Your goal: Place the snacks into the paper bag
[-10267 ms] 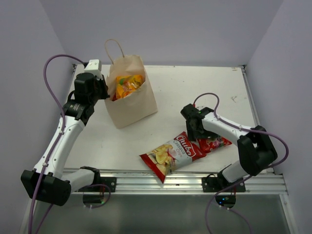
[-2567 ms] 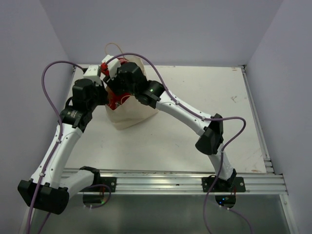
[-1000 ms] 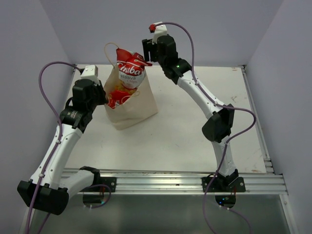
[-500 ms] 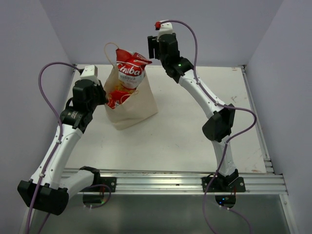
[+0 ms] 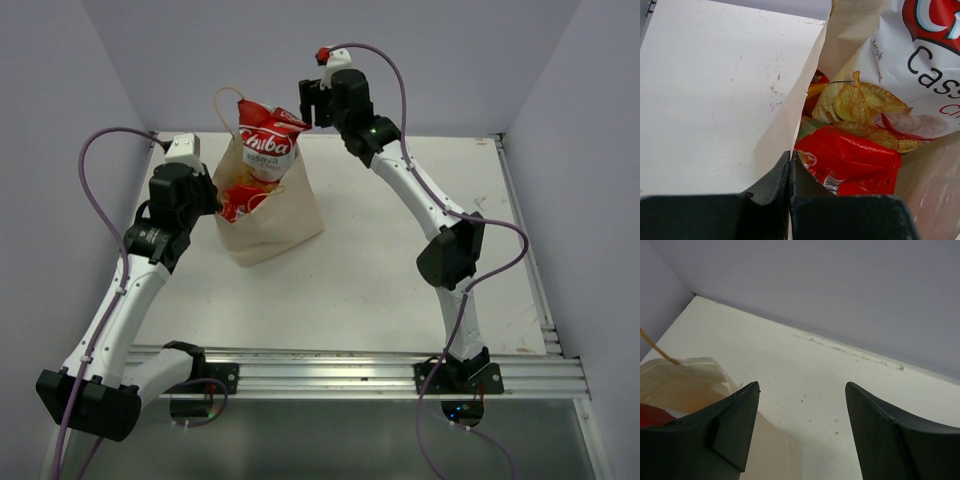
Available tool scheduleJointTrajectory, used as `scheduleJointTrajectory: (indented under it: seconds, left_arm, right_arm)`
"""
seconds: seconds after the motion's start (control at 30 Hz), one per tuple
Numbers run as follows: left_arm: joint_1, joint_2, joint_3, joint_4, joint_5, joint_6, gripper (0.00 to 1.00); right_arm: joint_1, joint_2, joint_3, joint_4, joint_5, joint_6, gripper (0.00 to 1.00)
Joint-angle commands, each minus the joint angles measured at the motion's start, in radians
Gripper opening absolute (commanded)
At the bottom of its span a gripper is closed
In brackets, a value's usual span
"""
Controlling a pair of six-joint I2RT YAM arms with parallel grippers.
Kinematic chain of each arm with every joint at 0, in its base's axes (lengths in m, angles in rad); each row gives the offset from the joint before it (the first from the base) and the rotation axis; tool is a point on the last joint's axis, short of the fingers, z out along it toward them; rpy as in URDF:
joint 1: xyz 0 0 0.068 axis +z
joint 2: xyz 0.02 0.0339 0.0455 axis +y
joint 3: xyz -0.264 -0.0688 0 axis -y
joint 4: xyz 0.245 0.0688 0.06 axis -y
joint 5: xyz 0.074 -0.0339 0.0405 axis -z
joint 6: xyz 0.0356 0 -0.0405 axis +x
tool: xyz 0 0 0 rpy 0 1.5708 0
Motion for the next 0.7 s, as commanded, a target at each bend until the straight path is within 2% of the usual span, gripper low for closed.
scheduleJointTrajectory:
  seconds: [0.0, 0.33, 0.53, 0.6, 0.67]
  left_arm:
    - [0.000, -0.015, 0.007, 0.145, -0.012, -0.017, 0.00]
    - [-0.001, 0.012, 0.010, 0.175, 0.004, -0.025, 0.00]
    - [-0.001, 0.015, 0.012, 0.178, 0.004, -0.022, 0.00]
    - [-0.001, 0.018, 0.015, 0.178, 0.002, -0.017, 0.00]
    - [-0.001, 0.021, 0.019, 0.178, -0.007, -0.011, 0.00]
  right_arm:
    - [0.007, -0.002, 0.026, -0.025, -0.196, 0.037, 0.74]
    - [0.010, -0.004, -0.040, -0.057, -0.360, 0.086, 0.74]
    - [0.019, 0.013, -0.049, -0.117, -0.344, 0.068, 0.74]
    - [0.024, 0.015, -0.055, -0.142, -0.324, 0.048, 0.65]
    - [0.027, 0.004, -0.069, -0.168, -0.304, 0.027, 0.45]
